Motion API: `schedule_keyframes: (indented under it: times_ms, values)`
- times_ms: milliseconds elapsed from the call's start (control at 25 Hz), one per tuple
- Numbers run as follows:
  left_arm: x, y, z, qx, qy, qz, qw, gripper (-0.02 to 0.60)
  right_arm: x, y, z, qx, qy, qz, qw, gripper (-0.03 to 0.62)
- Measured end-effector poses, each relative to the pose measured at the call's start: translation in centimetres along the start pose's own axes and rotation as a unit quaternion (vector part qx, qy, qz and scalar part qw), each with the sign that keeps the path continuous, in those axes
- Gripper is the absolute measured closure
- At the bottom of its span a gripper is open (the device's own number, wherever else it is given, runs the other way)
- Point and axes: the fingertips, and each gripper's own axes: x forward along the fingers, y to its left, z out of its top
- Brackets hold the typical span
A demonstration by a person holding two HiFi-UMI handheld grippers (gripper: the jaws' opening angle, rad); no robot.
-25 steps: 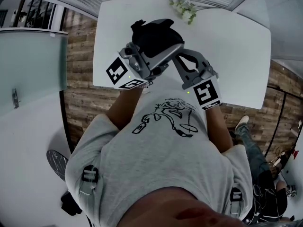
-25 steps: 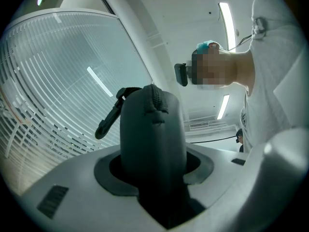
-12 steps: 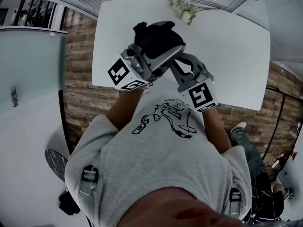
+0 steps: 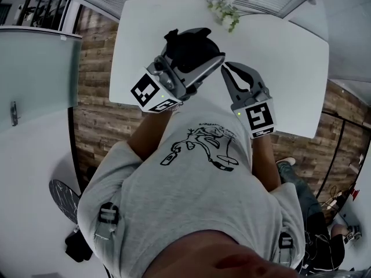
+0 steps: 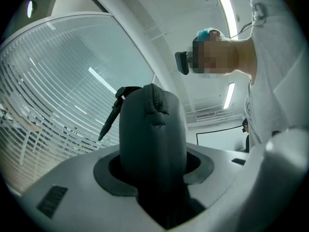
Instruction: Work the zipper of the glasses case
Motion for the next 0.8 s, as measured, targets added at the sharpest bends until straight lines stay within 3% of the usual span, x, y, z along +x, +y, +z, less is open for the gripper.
schedule_keyframes:
  times_ms: [600, 800]
  values:
    - [0.2, -1.0, -3.3, 0.040, 0.070, 0.058, 0.9950, 0.350, -7.0, -6.9, 1.2, 0.033, -0.042, -0.111, 0.992, 0.588]
    - [0.9, -1.7, -4.1, 0.078, 0.100, 0.079, 0.9888, 0.350, -9.2, -8.7, 1.3, 0.033, -0.050, -0.135, 0.989, 0.588]
